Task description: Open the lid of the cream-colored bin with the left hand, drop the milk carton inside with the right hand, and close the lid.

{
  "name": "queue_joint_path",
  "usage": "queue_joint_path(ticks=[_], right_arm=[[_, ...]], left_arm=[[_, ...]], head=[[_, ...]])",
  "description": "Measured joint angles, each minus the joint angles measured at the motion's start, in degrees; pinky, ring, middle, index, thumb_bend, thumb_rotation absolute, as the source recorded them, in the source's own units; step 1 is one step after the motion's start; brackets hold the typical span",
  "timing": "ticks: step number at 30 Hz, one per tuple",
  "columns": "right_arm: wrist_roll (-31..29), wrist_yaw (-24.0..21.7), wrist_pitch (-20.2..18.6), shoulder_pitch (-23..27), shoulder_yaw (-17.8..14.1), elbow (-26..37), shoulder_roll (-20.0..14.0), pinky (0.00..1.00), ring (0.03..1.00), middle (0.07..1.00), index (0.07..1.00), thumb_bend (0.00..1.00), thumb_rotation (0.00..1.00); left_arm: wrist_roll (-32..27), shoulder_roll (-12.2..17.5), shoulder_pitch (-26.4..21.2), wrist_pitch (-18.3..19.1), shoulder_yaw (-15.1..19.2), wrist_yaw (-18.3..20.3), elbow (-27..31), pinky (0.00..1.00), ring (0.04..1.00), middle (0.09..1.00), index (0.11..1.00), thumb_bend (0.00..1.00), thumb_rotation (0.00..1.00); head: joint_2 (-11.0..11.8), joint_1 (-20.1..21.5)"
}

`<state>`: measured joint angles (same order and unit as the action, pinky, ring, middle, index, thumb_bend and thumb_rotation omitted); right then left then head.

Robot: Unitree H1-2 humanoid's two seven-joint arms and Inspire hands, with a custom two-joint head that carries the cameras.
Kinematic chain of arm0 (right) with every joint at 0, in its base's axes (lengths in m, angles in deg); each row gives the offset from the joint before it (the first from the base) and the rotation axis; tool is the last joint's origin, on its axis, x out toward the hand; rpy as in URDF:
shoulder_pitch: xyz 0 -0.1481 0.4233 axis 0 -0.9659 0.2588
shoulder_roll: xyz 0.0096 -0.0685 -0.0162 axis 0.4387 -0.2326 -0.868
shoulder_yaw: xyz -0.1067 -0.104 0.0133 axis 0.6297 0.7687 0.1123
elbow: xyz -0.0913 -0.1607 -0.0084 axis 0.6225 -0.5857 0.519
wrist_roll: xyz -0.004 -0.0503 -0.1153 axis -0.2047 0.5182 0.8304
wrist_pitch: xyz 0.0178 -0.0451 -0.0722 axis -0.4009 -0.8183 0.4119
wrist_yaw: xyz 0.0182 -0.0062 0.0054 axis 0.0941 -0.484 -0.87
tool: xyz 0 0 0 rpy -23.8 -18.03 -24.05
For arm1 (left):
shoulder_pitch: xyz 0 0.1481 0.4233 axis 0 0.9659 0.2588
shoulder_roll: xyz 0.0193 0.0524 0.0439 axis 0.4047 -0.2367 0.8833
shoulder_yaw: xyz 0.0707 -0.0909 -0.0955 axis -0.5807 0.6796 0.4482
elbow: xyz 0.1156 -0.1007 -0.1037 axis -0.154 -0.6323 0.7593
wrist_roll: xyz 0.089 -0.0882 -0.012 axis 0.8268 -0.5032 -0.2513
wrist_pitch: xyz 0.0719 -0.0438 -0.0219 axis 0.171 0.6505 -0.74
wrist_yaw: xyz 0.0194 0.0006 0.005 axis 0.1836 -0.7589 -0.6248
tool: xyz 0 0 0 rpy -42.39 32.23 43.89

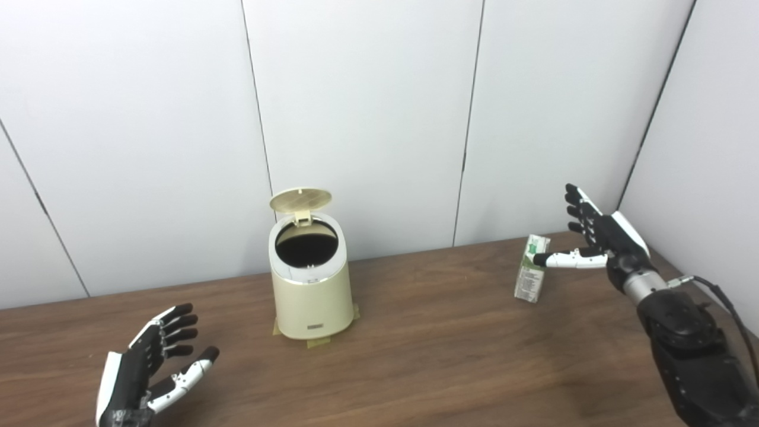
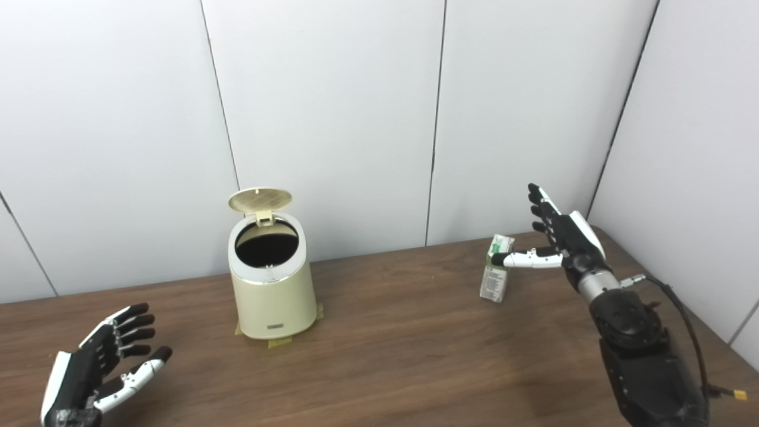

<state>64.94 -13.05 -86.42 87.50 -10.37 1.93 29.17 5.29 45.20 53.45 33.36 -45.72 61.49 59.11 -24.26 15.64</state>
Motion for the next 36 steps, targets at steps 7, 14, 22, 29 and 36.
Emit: queue_joint_path(ticks=[7, 14, 22, 29, 36], right_arm=[[0.7, 0.7, 5.4, 1.2, 2.0, -9.5, 1.1, 0.98, 0.976, 0.955, 1.000, 0.91, 0.28], [-2.4, 0.5, 6.3, 1.4, 1.3, -11.9, 2.8, 0.88, 0.922, 0.941, 0.967, 0.85, 0.15], [-2.7, 1.0, 10.4, 2.3, 1.2, -17.4, 3.3, 0.78, 0.861, 0.904, 0.920, 0.84, 0.08], [-2.3, 1.7, 14.9, 3.6, 1.7, -23.3, 3.5, 0.79, 0.849, 0.885, 0.890, 0.89, 0.18], [-3.0, 2.9, 17.9, 5.5, 1.9, -27.7, 3.8, 0.74, 0.834, 0.878, 0.861, 0.89, 0.16]], left_arm=[[0.0, 0.3, 0.0, 0.0, -0.2, 0.3, 0.0, 0.66, 0.725, 0.764, 0.787, 0.56, 0.02], [0.0, 0.3, -0.1, 0.0, -0.8, 0.6, 0.0, 0.63, 0.706, 0.755, 0.778, 0.56, 0.03], [0.1, 0.3, -0.1, 0.0, -1.3, 0.7, 0.0, 0.61, 0.690, 0.746, 0.770, 0.57, 0.01], [0.5, 0.5, -0.1, 0.0, -1.5, 0.6, 0.0, 0.61, 0.684, 0.744, 0.771, 0.55, 0.02], [0.4, 0.6, -0.1, 0.0, -1.6, 0.7, 0.0, 0.60, 0.684, 0.745, 0.766, 0.54, 0.00]], head=[[-0.3, 0.4], [-0.4, 0.4], [-0.7, 0.5], [-1.2, 0.4], [-1.6, 0.4]])
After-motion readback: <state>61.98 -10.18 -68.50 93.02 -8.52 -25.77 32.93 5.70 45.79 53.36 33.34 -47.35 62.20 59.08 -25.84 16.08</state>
